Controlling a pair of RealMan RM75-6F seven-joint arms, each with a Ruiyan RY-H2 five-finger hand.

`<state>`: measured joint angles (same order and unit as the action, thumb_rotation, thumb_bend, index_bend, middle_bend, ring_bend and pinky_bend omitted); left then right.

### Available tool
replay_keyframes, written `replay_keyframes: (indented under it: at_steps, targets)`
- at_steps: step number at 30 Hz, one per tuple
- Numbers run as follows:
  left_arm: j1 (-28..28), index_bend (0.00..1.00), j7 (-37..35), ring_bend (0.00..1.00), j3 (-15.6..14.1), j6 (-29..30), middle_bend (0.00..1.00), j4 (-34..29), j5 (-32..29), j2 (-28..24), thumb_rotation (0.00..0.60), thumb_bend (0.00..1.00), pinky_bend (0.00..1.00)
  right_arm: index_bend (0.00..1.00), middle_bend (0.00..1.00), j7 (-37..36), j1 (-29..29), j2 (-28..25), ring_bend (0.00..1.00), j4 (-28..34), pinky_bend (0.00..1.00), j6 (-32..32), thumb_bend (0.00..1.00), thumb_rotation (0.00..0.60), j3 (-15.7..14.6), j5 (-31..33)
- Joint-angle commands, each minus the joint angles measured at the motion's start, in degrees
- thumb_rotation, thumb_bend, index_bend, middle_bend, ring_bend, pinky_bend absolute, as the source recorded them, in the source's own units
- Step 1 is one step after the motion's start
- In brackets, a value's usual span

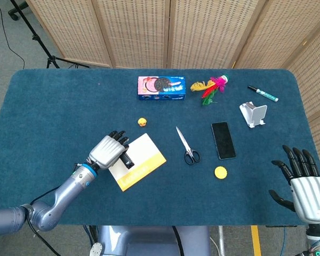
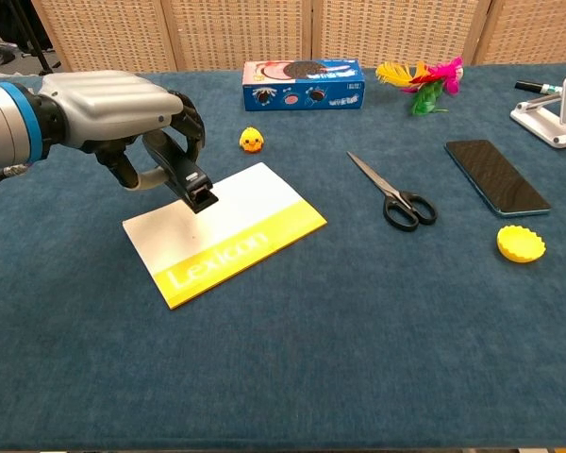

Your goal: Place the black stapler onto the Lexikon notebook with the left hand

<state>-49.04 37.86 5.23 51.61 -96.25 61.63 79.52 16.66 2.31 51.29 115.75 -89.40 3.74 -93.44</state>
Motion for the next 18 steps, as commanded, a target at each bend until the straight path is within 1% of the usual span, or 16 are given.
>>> replay_keyframes:
  at_steps: [1, 12, 18]
  targets:
    - [-0.22, 0.56, 0.62, 0.12, -0.58, -0.10, 0.29, 0.67, -0.40, 0.86, 0.600, 0.46, 0.21, 0.26, 0.06, -0.46, -0.08, -0.20, 0.00, -0.18, 0.02, -0.11, 0.21, 0.600, 0.06, 0.23]
    - [-1.06, 0.56, 2.38, 0.12, -2.16, -0.27, 0.29, 4.99, -0.43, 5.64, 0.600, 0.46, 0.21, 0.26, 0.06, -1.57, -0.21, -0.78, 0.00, 0.11, 0.02, -0.59, 0.21, 0.600, 0.32, 0.32]
    - [-1.74, 0.56, 2.89, 0.12, -2.20, -0.92, 0.29, 7.31, -1.59, 8.18, 0.600, 0.45, 0.21, 0.26, 0.06, -2.16, -0.27, -1.02, 0.00, -0.06, 0.02, -0.82, 0.21, 0.600, 0.58, 0.85]
